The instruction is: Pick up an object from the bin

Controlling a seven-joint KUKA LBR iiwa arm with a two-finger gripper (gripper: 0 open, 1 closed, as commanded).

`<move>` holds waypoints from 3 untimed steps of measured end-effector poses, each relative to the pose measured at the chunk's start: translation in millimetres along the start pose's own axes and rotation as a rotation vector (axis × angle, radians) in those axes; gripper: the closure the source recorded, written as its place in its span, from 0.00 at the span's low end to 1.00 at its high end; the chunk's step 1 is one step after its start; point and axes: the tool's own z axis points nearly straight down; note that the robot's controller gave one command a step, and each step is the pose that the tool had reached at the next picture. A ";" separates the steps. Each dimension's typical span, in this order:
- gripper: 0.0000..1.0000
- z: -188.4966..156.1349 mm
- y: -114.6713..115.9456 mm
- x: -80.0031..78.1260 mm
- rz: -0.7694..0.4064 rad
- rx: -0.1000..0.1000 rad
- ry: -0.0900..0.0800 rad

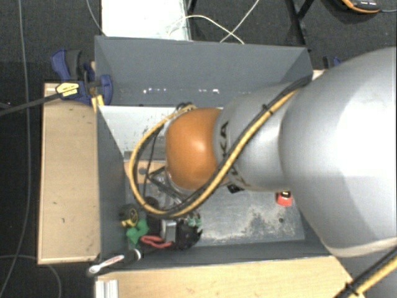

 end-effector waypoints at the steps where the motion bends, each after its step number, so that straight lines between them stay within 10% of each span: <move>1: 0.00 5.8 -1.4 -5.8 -0.027 -0.005 -0.003; 2: 1.00 28.9 -8.7 1.4 -0.451 -0.003 -0.004; 3: 1.00 28.7 -8.7 1.5 -0.448 -0.003 -0.004</move>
Offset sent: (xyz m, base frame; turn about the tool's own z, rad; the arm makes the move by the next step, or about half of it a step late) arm -0.0030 -0.0099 -0.0341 -0.4536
